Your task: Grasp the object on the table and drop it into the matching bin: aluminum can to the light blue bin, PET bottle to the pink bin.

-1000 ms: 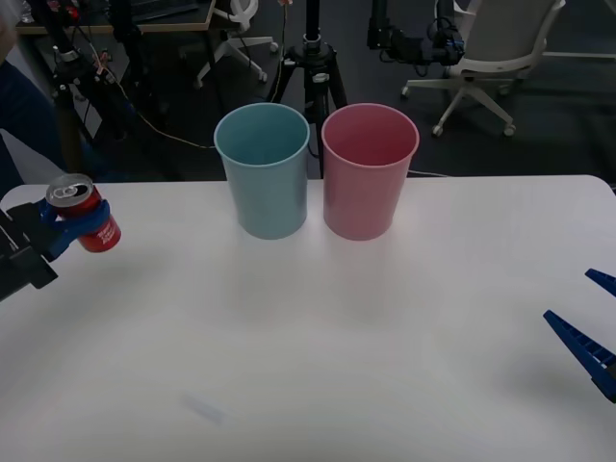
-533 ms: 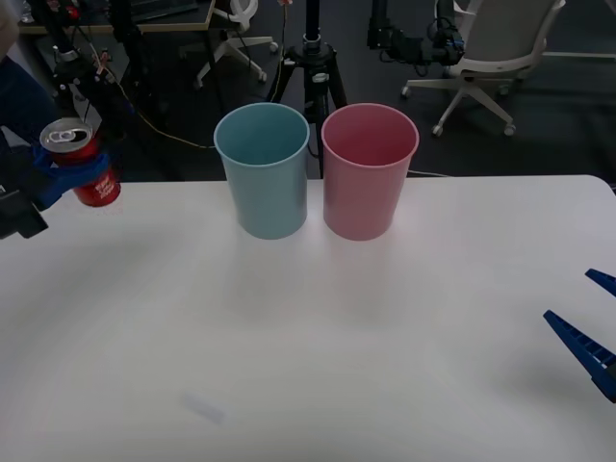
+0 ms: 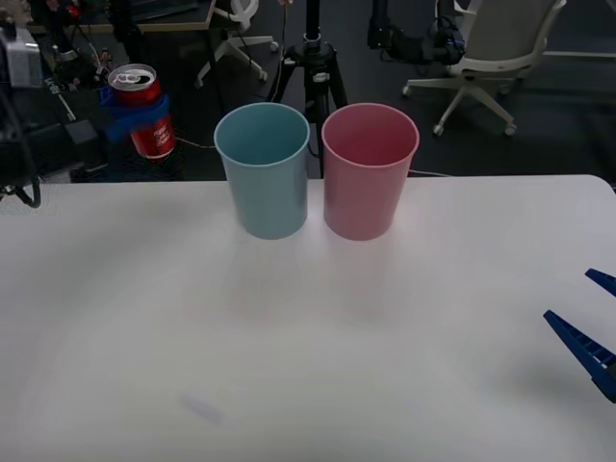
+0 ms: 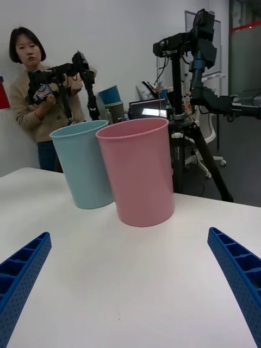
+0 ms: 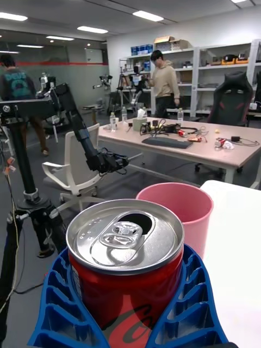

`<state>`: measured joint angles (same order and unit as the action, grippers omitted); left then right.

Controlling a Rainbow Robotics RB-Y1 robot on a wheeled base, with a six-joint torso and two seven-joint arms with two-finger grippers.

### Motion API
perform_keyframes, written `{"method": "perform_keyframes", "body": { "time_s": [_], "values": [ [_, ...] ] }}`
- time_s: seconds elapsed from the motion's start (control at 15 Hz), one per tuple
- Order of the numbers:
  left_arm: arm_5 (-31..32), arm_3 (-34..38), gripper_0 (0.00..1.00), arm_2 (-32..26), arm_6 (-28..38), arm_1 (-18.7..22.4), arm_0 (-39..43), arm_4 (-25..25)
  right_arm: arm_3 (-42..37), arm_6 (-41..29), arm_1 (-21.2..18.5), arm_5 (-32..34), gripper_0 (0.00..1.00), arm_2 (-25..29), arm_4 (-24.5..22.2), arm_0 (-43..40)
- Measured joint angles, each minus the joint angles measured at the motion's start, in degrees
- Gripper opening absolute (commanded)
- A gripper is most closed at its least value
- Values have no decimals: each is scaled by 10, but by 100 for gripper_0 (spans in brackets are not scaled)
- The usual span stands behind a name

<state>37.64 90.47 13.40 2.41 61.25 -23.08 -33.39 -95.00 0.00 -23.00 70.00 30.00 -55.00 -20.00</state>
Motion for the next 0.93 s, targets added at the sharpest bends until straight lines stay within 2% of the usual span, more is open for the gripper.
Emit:
{"method": "perform_keyframes", "body": {
  "time_s": [0.27,0.53,0.67,0.93],
  "values": [
    [-13,-73,0,90,3,-17,-114,27,0,0,0,0,100,0,0,0],
    [-13,-147,0,137,8,-73,-196,21,0,0,0,0,100,0,0,0],
    [-12,-186,0,154,7,-104,-229,18,0,0,0,0,100,0,0,0],
    [-11,-255,0,157,7,-156,-274,-22,0,0,0,0,100,0,0,0]
  ]
}}
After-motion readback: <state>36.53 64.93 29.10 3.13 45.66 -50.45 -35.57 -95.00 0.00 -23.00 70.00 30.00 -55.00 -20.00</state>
